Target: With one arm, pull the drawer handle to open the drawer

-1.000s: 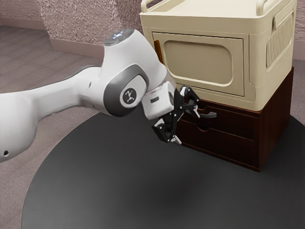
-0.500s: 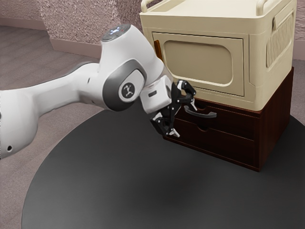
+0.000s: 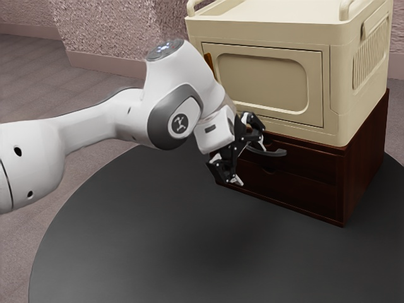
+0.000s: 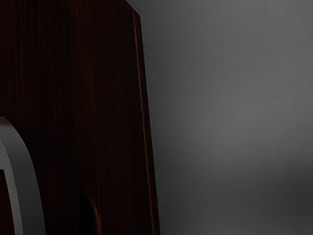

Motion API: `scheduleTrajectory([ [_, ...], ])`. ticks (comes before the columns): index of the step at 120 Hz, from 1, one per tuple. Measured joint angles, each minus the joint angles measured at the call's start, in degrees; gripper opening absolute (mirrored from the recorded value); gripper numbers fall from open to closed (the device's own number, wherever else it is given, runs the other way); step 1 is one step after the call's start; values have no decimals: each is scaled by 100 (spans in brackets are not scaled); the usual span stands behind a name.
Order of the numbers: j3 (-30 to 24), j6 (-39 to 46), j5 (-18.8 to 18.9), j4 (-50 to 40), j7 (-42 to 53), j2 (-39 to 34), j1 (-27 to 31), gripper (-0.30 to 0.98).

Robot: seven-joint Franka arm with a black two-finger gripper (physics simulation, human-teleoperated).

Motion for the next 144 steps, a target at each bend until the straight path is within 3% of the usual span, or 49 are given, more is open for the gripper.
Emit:
scheduleTrajectory([
  [71, -2, 1, -44, -303, -217, -327, -2, 17],
  [144, 0, 152, -48, -1491, -441, -1332, -44, 4],
])
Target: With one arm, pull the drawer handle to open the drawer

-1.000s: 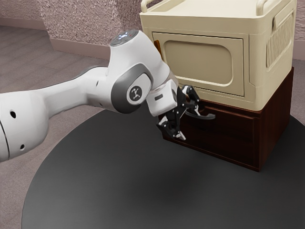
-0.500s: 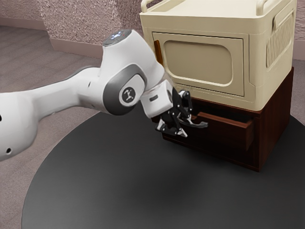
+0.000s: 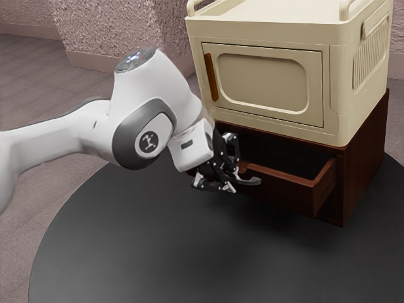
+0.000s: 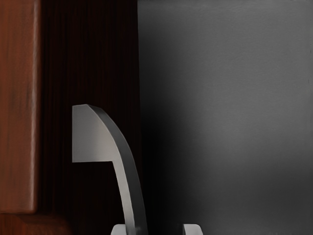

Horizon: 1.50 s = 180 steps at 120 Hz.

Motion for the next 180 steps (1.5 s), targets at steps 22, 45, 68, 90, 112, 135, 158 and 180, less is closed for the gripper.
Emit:
scheduleTrajectory([
  [22, -2, 75, -3, -304, -60, -234, -11, 5],
  [45, -7, 110, -7, -552, -117, -510, 36, 3],
  [68, -8, 164, -7, -784, -174, -686, 37, 3],
  [90, -8, 203, -7, -1041, -225, -950, 40, 2],
  [112, -9, 230, -7, -1293, -276, -1209, 26, 3],
  [135, -8, 264, -5, -1434, -324, -1346, 15, 3],
  [158, -7, 263, -8, -1673, -370, -1609, -4, 1],
  [180, -8, 252, -11, -1947, -417, -1911, -25, 0],
])
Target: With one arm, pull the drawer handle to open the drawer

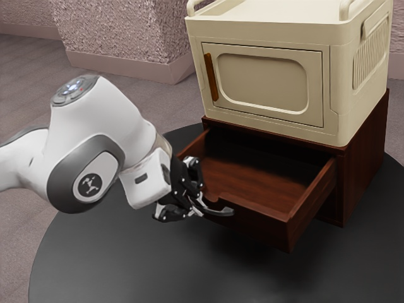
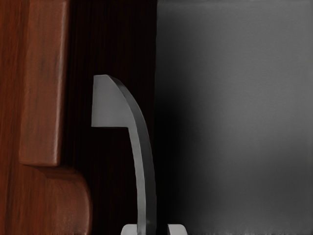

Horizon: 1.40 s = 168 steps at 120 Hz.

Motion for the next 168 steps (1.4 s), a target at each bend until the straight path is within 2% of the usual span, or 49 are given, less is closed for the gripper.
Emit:
scheduleTrajectory([
  [28, 1, 8, 7, -48, -52, -64, -6, -4],
  [54, 2, -26, 5, -48, -81, -64, -10, 9],
  [72, 3, -63, -3, -49, -94, -123, -6, 4],
  [84, -1, -61, -5, -49, -104, -208, 55, 17],
  [101, -1, -65, -6, -49, -122, -251, 67, 28],
  [112, -1, -164, 1, -45, -222, -329, 68, 42],
  [124, -1, -437, 75, -10, -617, -462, 68, 52],
  [138, -6, -1036, 346, 205, -1429, -571, 68, 59],
  [168, 116, -3182, 701, 1980, -3660, -309, 171, 66],
])
